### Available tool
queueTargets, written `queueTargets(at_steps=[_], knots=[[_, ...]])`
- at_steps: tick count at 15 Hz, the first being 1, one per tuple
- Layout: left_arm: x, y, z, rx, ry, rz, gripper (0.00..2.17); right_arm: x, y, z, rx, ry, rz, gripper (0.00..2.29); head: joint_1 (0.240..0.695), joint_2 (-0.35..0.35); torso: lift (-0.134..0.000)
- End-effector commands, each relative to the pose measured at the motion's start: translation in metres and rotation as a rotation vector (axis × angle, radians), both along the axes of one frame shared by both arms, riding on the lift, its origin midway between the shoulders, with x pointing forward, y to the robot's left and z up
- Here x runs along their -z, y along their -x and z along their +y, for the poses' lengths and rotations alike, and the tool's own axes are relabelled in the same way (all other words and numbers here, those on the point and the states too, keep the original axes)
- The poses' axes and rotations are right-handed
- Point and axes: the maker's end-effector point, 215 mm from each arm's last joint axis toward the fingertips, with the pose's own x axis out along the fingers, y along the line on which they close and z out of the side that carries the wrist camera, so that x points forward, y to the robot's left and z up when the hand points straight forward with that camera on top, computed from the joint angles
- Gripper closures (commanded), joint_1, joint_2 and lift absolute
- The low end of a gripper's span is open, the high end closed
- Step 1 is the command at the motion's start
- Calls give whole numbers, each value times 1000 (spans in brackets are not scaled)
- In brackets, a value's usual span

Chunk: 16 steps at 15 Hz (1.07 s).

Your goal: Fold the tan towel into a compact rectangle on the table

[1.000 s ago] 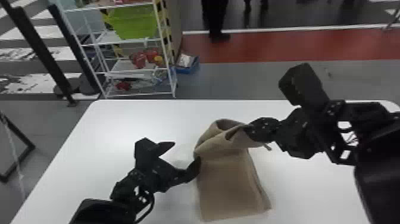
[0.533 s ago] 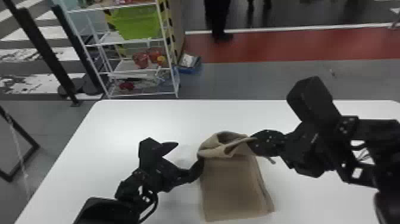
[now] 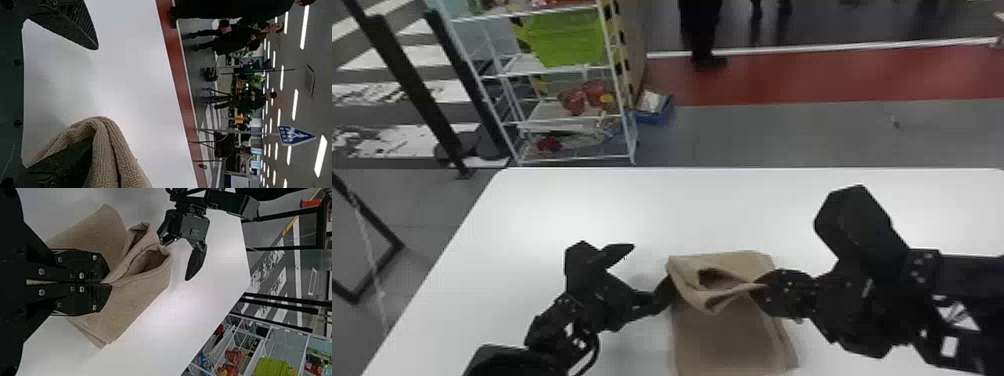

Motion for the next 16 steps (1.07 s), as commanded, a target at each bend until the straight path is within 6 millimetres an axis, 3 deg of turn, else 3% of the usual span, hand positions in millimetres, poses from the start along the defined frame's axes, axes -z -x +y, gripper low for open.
queueTargets(at_steps=[1,5,8,16], knots=[[0,4,-4,2,10,-5,60,4,10,-5,-24,16,15,1143,695,151,-123],[-11,20,-1,10,24,-17,60,-8,-6,-30,12,31,-21,1143,695,135,-123],[-18,27,-4,22,36,-14,60,-19,-14,-27,5,18,-42,1143,695,113,-123],[-10,13,-31,56,27,1,60,-42,-11,-22,-18,-13,-75,1143,695,101,-123]])
